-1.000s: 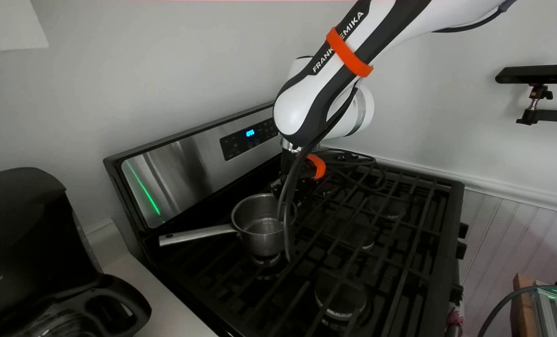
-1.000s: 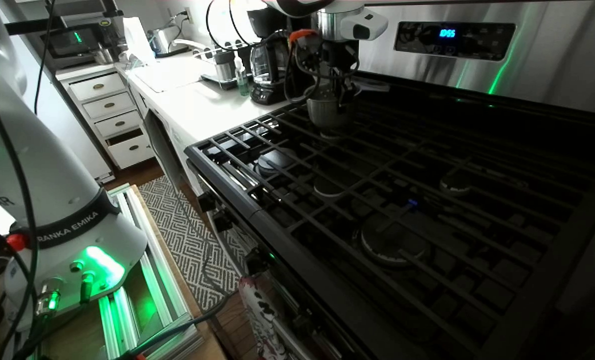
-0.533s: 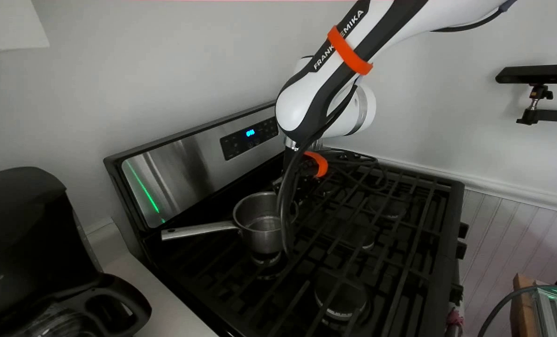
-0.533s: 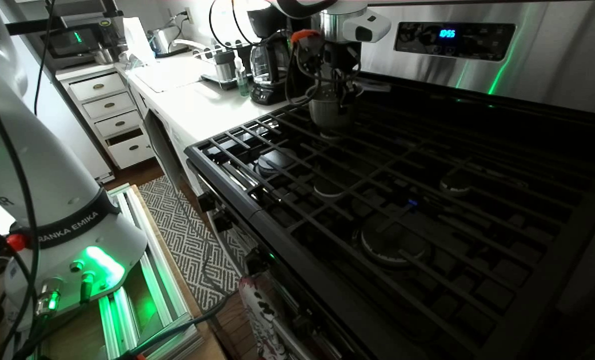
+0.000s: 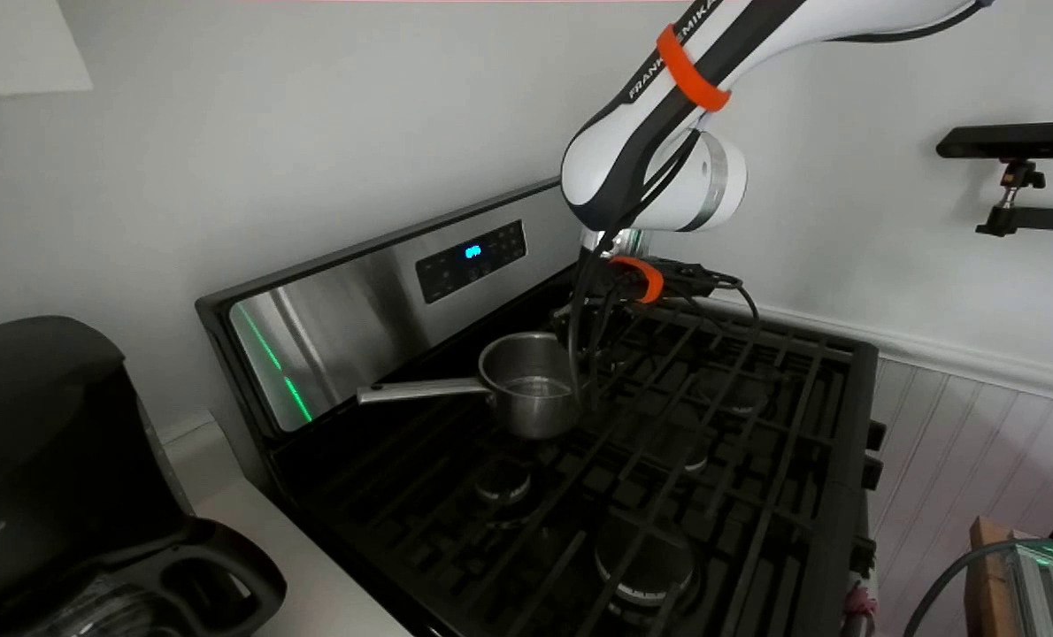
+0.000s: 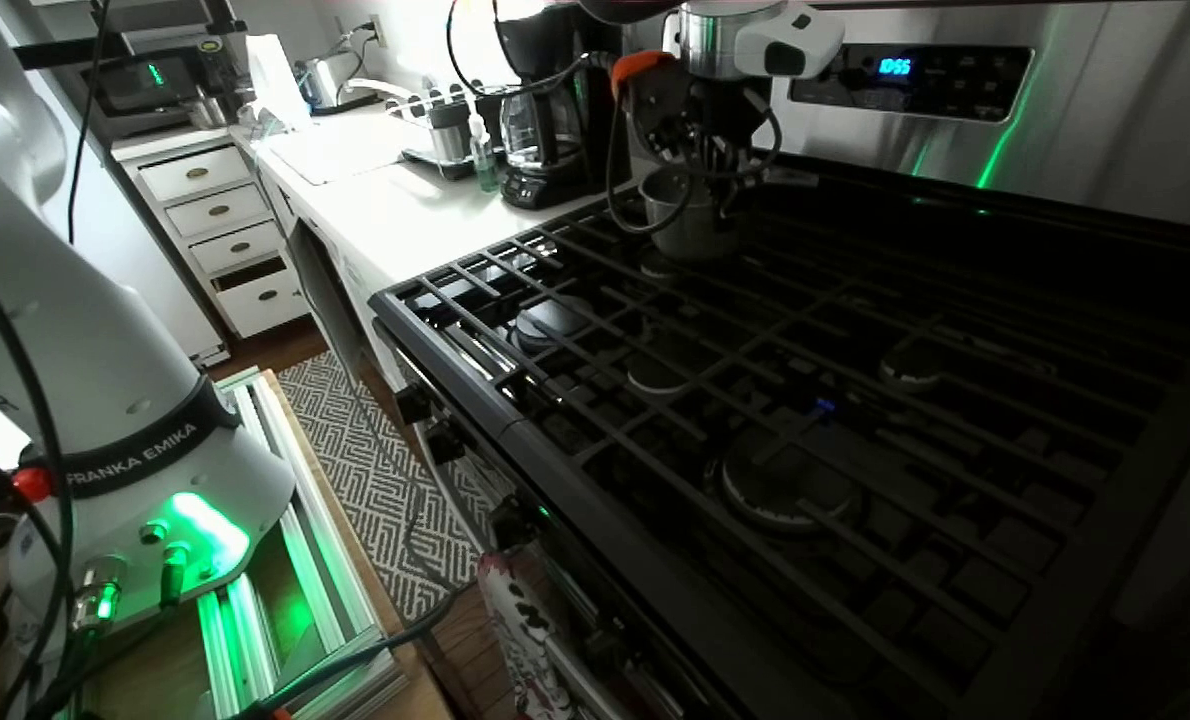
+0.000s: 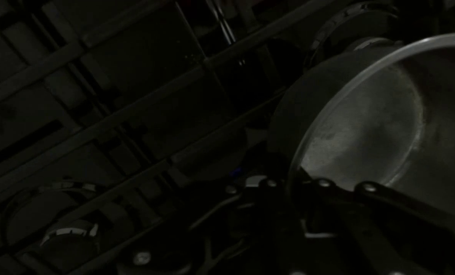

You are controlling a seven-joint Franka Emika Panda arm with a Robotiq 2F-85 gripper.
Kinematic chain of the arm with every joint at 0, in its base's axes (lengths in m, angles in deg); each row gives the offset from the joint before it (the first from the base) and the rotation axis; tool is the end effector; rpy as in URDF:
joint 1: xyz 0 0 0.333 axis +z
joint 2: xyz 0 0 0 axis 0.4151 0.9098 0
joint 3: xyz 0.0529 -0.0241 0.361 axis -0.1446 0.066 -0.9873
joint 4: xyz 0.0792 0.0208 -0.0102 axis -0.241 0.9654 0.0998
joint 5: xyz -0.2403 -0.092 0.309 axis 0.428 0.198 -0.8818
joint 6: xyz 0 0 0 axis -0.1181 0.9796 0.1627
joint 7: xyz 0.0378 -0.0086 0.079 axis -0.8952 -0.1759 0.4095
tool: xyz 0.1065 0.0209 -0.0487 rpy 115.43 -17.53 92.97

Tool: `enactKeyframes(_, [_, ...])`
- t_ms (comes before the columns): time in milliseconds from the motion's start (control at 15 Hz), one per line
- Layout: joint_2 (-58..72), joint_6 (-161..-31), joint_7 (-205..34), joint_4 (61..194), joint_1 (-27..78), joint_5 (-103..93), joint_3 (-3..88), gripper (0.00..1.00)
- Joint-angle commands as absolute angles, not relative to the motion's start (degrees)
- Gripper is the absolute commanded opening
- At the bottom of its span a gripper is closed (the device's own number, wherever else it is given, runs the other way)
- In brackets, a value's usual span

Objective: Move the pot on the stove to the right

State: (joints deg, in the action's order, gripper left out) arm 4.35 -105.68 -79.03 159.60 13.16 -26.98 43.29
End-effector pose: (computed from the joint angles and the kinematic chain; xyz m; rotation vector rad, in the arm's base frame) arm 0.5667 -0.1598 0.3215 -2.8734 0.7310 -0.2032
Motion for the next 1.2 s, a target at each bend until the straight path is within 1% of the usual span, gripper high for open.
enactKeyframes(0, [-0.48,-104.48,-76.75,162.32,11.12,-29.76,44.45,0.02])
enactKeyframes(467, [-2.83,-99.34,-74.91,163.07,8.82,-29.40,47.98,0.02])
enactKeyframes(533, [0.00,-101.68,-77.33,162.11,10.05,-27.53,47.98,0.07])
enactKeyframes(800, [-0.49,-100.38,-76.51,162.09,9.55,-27.48,48.62,0.07])
enactKeyframes(867, [-0.49,-100.38,-76.51,162.09,9.56,-27.48,48.59,0.02])
enactKeyframes(1133, [2.88,-97.26,-74.42,158.02,8.30,-24.56,49.86,0.02])
